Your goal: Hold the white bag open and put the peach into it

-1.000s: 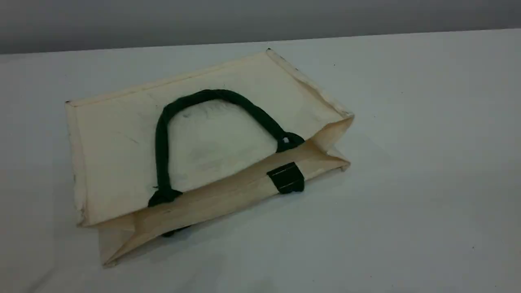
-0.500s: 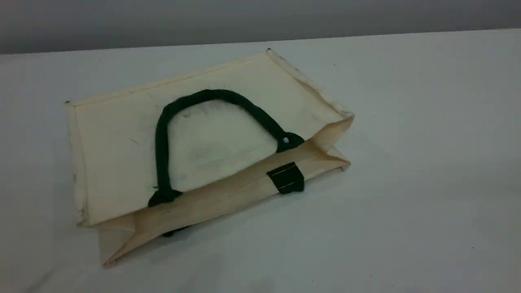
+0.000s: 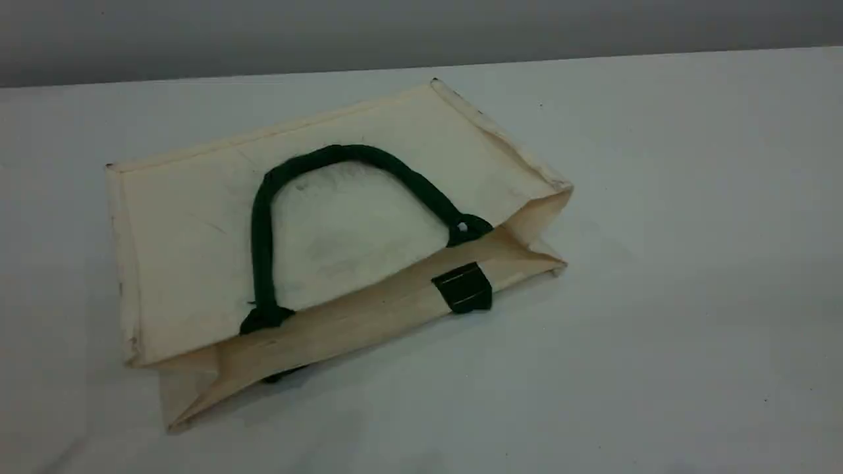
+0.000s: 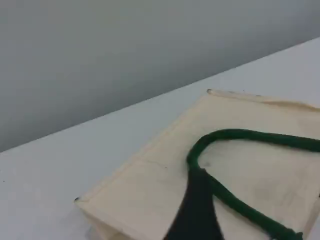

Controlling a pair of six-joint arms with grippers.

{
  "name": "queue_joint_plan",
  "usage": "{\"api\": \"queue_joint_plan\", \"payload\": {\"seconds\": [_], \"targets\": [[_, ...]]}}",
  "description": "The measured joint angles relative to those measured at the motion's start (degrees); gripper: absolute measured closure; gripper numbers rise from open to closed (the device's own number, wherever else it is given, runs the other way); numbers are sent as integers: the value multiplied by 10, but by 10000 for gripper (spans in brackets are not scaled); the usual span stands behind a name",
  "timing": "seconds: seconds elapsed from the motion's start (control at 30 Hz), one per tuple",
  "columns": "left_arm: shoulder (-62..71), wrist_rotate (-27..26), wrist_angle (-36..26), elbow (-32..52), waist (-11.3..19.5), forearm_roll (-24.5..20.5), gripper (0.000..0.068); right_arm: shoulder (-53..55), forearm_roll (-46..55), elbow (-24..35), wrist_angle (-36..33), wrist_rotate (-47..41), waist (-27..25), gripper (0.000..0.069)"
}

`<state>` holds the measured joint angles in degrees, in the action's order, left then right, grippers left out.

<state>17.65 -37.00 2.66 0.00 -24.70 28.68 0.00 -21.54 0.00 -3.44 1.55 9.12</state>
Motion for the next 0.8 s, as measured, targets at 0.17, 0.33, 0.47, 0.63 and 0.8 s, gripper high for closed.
{"api": "queue_joint_plan", "payload": {"seconds": [0.17,0.33,0.47,0.63,0.8], "targets": [[0,0,0,0,0,0,132,0,215,0,-60,-203,0,114],[0,0,0,0,0,0,132,0,332,0,-111,-311,0,114],[0,0,0,0,0,0,132,0,349,0,-110,-316,0,114],[0,0,0,0,0,0,132,0,277,0,-128,-220,0,114],[0,0,0,0,0,0,132,0,263,0,-156,-108,0,114]]}}
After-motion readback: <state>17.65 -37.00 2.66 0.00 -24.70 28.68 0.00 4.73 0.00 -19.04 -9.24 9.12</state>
